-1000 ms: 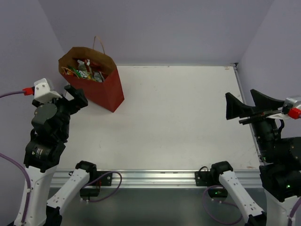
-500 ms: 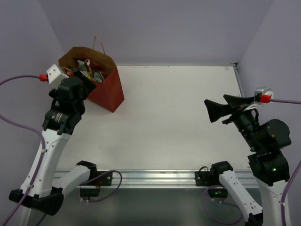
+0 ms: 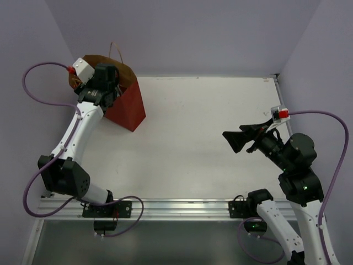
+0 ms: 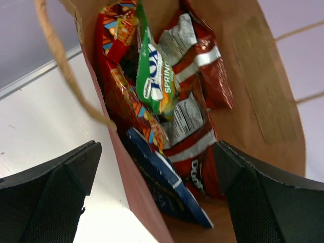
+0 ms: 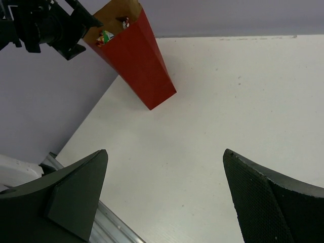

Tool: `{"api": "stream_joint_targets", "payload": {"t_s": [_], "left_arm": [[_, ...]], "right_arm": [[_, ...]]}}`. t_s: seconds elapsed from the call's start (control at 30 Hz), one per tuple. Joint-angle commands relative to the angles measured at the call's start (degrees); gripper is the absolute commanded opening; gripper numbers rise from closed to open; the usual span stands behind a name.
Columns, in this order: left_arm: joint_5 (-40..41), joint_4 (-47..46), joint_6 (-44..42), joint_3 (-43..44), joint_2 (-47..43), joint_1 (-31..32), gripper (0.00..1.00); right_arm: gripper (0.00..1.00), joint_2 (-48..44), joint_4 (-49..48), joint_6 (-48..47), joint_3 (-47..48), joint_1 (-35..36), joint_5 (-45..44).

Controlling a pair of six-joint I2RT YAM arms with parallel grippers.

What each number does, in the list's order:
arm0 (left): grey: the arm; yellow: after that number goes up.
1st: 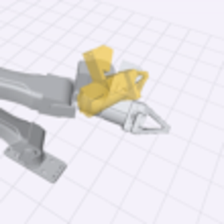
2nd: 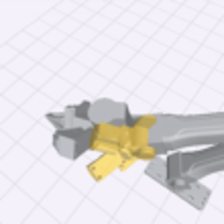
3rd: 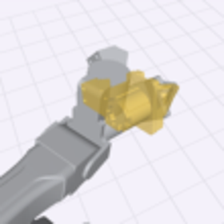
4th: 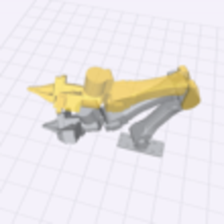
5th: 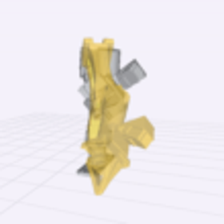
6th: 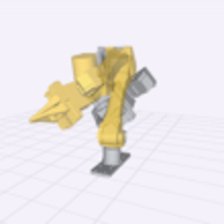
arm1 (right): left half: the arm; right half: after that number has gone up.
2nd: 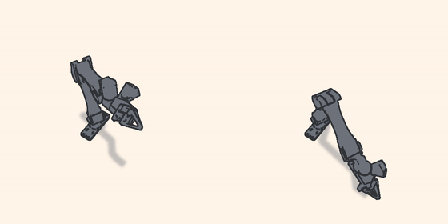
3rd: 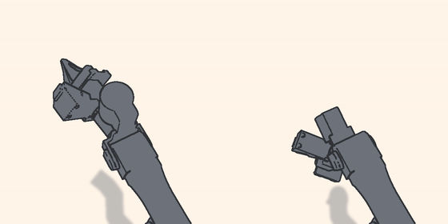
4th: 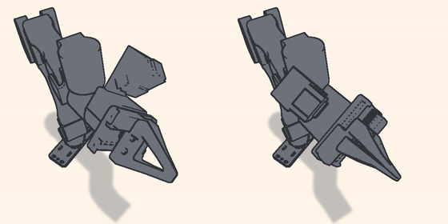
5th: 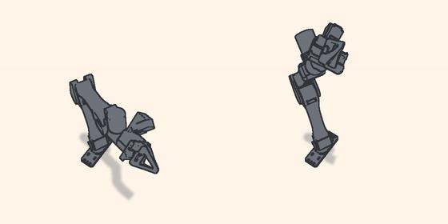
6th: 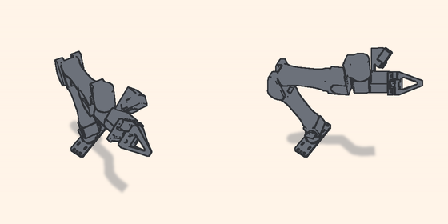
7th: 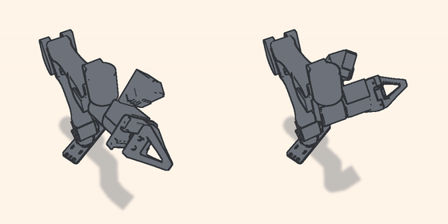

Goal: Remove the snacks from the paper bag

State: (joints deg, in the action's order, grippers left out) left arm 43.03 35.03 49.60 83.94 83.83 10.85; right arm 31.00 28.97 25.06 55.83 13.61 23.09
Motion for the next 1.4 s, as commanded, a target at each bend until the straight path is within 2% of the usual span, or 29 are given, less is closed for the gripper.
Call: {"api": "stream_joint_targets", "payload": {"t_s": [0.0, 0.1, 0.33, 0.77, 0.9, 1.17, 1.27, 1.3, 1.37], "left_arm": [[4.52, -0.05, 3.30, 4.47, 2.64, -2.23, 1.00], [4.79, 0.57, 4.36, 4.83, 4.40, -3.55, 1.00], [7.25, 0.48, 3.66, 5.18, 6.34, -4.17, 0.91], [10.59, 1.36, 1.64, 5.44, 7.66, -4.35, 0.82], [10.68, 1.19, 1.29, 5.18, 8.36, -4.70, 0.76], [9.45, 0.40, -0.38, 5.53, 9.86, -5.05, 0.54], [8.83, 0.22, -1.44, 6.14, 10.21, -5.14, 0.40], [8.66, 0.22, -2.05, 6.32, 10.21, -5.14, 0.31], [7.95, 0.13, -2.84, 6.58, 10.04, -5.23, 0.20]], "right_arm": [[0.99, -1.30, -0.15, -2.02, 0.42, 0.28, -1.11], [0.99, -1.47, 0.73, -3.43, 0.59, 0.54, -3.14], [0.99, -1.38, 0.65, -4.67, -0.02, 2.48, -4.81], [0.99, -2.18, 0.65, -5.99, -1.08, 3.80, -7.62], [0.99, -2.26, 0.82, -6.42, -1.17, 4.23, -8.59], [0.99, -2.18, 0.82, -7.04, -0.99, 5.20, -9.82], [0.99, -2.18, 0.91, -7.13, -0.90, 5.29, -10.26], [0.99, -2.18, 0.91, -7.22, -0.81, 5.38, -10.26], [0.99, -2.09, 0.91, -7.22, -0.73, 5.38, -10.35]]}}
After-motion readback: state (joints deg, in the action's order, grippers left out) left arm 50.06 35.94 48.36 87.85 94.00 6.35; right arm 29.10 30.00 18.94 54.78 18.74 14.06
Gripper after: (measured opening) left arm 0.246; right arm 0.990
